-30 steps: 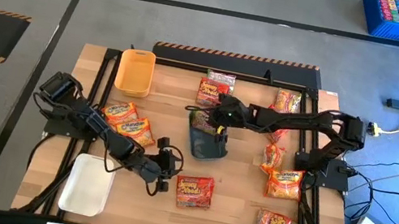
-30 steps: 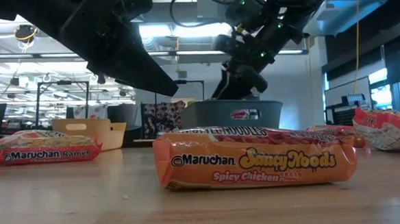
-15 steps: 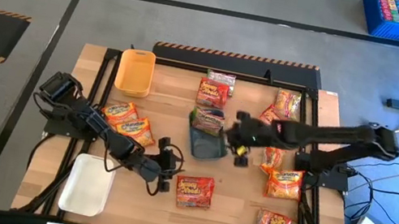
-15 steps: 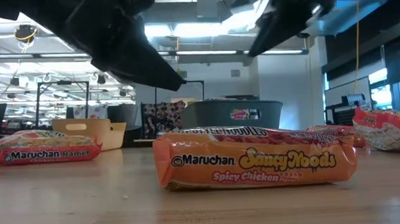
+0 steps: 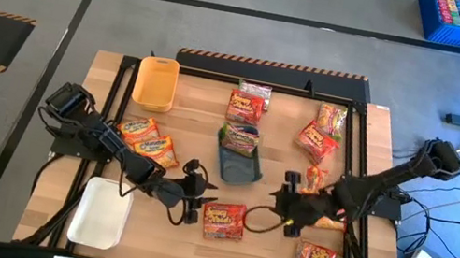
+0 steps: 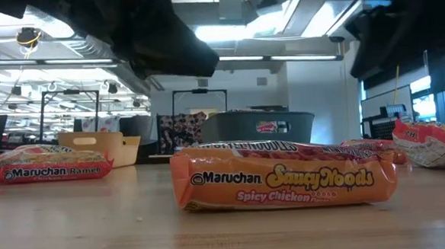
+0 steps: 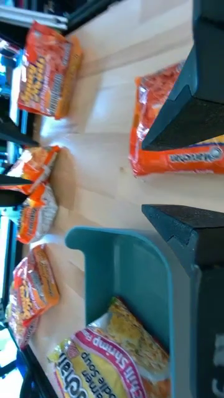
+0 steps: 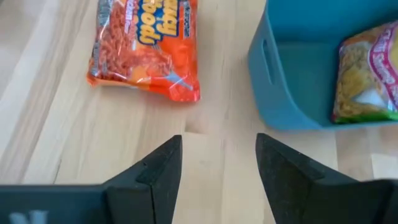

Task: Sort Maruchan noodles
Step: Put the green noodles into the blue bin

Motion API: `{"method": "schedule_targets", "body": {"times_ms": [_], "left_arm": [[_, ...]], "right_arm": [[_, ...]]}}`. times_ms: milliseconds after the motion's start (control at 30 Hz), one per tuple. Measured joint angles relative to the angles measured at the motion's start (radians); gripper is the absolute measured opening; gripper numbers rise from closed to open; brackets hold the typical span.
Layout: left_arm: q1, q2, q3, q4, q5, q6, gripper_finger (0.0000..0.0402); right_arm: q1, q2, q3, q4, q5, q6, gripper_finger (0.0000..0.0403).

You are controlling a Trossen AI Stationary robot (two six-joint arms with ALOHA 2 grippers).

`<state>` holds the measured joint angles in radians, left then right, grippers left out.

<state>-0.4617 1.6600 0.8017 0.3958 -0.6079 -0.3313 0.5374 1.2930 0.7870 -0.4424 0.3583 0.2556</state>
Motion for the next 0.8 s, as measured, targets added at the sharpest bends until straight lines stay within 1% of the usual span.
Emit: {"method": "schedule_targets", "body": {"times_ms": [133,267,367,467,567,633,733,800], "left_arm": [[-0.004,0.025,0.000,0.050,0.002,0.000,0.0143],[-0.004,0.082,0.000,0.102,0.047,-0.004,0.0143],[-0.005,0.118,0.001,0.123,0.053,-0.025,0.0143],[-0.008,0.122,0.001,0.125,0.053,-0.034,0.0143],[-0.014,0.099,0.000,0.106,0.049,-0.033,0.0143],[-0.017,0.074,0.000,0.096,0.044,-0.033,0.0143],[-0.017,0.041,0.001,0.054,0.032,-0.033,0.0143],[-0.017,0.029,0.001,0.041,-0.001,-0.033,0.0143]], "right_arm": [[0.028,0.000,-0.019,0.001,0.067,0.021,0.0189],[0.026,0.000,-0.040,0.004,0.075,0.029,0.0189],[0.026,-0.003,-0.065,0.003,0.109,0.000,0.0189],[0.007,-0.035,-0.075,0.009,0.162,-0.021,0.0189],[-0.050,-0.084,-0.080,-0.028,0.212,-0.028,0.0189],[-0.110,-0.118,-0.078,-0.027,0.250,-0.028,0.0189],[-0.225,-0.162,-0.078,-0.056,0.314,-0.040,0.0188],[-0.317,-0.185,-0.078,-0.065,0.345,-0.064,0.0188]]}}
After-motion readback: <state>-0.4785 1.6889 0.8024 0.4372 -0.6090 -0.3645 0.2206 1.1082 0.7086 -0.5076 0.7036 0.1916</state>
